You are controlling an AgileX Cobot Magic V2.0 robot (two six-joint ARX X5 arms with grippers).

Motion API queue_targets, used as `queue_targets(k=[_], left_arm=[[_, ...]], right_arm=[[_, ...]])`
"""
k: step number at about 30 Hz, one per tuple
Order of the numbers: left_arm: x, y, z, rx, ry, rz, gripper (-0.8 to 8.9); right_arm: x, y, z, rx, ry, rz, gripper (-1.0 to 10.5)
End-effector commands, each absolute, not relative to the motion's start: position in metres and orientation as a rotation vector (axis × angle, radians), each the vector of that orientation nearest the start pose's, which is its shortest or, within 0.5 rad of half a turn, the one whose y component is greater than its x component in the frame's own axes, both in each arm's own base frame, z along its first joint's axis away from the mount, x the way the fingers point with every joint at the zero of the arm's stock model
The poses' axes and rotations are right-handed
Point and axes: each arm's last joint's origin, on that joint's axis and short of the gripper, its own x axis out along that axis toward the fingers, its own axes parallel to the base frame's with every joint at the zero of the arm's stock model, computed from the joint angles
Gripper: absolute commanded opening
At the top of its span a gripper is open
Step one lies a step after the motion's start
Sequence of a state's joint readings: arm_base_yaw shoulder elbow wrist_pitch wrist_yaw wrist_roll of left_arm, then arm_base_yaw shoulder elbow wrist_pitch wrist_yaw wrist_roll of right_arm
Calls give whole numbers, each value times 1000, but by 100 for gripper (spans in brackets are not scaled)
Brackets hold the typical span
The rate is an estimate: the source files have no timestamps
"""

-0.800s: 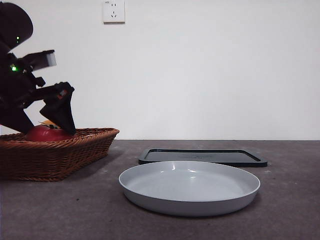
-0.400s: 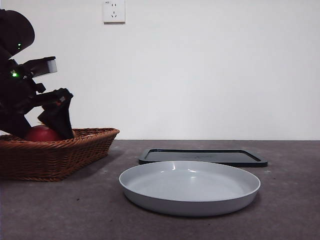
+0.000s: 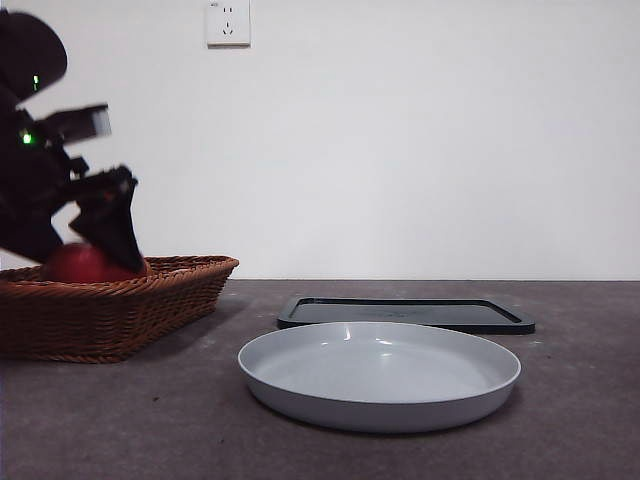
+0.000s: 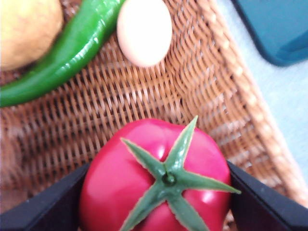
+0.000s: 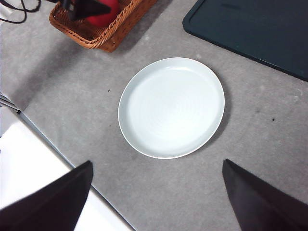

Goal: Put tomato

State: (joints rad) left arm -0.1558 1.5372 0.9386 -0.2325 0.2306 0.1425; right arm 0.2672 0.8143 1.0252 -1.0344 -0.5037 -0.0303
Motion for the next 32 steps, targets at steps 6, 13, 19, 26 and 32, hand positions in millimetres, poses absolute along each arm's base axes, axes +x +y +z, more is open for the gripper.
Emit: queue_targets(k=[6,13,19,26,32], left_arm=[[290,-71,270,41,609,-520,307],[261,-113,289,70,549,-693,307],[246,-164,283,121,523,-871,307],[243,-214,254,170,531,-972,306],[248,-243,214,214,595,-997,306]], right_arm=[[122,48,342,65,805,745,428],[122,49,342,65,805,745,428],[122,48,342,62,805,739,428],[122,48,342,63,806,738,428],[122,48,342,63,806,738,428]])
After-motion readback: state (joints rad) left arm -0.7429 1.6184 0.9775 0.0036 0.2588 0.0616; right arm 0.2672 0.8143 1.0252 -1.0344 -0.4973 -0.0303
